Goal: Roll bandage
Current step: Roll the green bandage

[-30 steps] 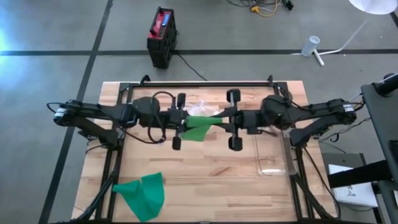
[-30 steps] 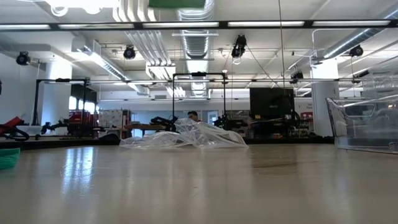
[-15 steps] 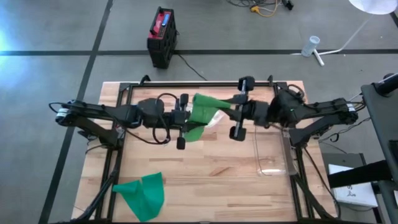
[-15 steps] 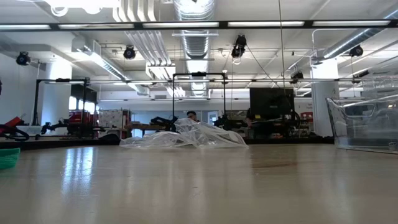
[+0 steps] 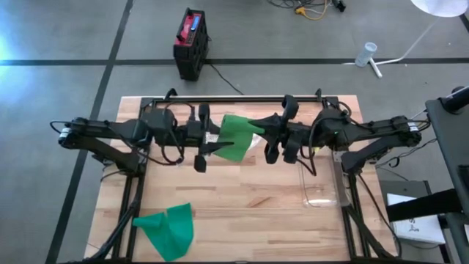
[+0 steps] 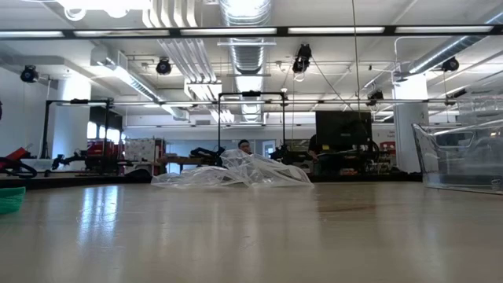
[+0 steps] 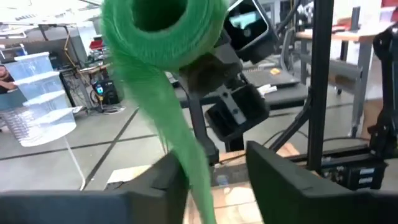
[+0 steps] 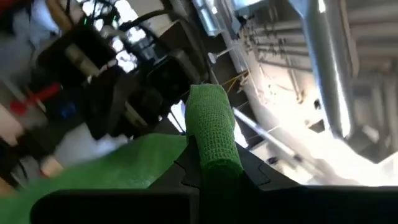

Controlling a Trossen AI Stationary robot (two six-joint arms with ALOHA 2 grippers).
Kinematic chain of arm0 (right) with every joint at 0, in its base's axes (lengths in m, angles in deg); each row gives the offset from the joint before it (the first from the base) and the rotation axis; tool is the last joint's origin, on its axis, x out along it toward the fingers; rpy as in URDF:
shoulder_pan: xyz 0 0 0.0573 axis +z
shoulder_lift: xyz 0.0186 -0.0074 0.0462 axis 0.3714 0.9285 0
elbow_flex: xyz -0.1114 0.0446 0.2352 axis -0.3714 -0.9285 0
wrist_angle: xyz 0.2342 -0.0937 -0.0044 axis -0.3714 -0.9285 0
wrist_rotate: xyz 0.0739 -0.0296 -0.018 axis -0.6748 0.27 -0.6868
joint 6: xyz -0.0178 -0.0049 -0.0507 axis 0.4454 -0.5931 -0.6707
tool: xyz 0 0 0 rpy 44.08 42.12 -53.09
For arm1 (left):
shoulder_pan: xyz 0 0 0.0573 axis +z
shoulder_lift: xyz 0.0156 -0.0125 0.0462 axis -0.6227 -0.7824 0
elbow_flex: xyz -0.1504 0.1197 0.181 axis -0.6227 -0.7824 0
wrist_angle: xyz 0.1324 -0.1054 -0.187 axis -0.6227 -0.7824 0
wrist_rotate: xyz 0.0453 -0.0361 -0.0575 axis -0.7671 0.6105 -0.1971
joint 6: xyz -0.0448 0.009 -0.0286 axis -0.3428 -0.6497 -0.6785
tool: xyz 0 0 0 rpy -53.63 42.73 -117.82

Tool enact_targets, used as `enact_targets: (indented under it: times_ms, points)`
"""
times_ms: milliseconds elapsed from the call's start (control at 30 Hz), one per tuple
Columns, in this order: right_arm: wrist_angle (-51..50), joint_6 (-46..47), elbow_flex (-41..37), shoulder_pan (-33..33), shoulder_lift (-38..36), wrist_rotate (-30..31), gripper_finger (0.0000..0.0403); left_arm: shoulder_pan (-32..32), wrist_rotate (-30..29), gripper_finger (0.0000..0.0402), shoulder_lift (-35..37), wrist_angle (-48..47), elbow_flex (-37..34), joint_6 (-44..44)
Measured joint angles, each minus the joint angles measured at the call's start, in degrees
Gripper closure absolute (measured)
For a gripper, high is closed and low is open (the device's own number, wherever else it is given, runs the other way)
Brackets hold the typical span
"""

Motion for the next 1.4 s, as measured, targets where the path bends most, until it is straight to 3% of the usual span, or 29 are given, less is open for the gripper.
enact_targets:
  times_ms: [67, 267, 400, 567, 800, 1300, 1400]
  points:
    - [-0.1, -4.5, 0.0, 0.0, 0.0, -0.1, 0.0374, 0.0, -0.6, 0.0245, 0.9, -2.2, 1.0, 0.9]
    - [-0.5, -14.5, -0.1, 0.4, 0.1, 0.1, 0.0374, 0.0, -9.9, 0.0167, 4.1, -9.3, 7.9, 2.2]
    - [-0.8, -23.2, -0.1, 0.3, 0.1, 0.2, 0.0374, 0.0, -8.3, 0.0123, 3.8, -10.3, 10.0, -0.1]
    - [-1.8, -37.0, -0.1, 0.3, 1.3, -0.3, 0.0374, 0.3, -3.1, 0.0087, 3.0, -14.1, 14.6, -12.0]
    - [-1.5, -52.5, -0.2, 0.3, 3.9, 1.8, 0.0374, 0.6, -2.9, 0.0077, -0.1, -24.0, 19.9, -18.4]
    - [-1.8, -72.3, -0.2, 0.4, 5.0, 4.2, 0.0374, 2.6, -3.8, 0.0073, -3.3, -32.7, 21.8, -17.5]
    - [-1.9, -75.2, -0.2, 0.4, 5.0, 3.4, 0.0374, 2.8, -0.7, 0.0072, -3.3, -32.9, 21.7, -15.3]
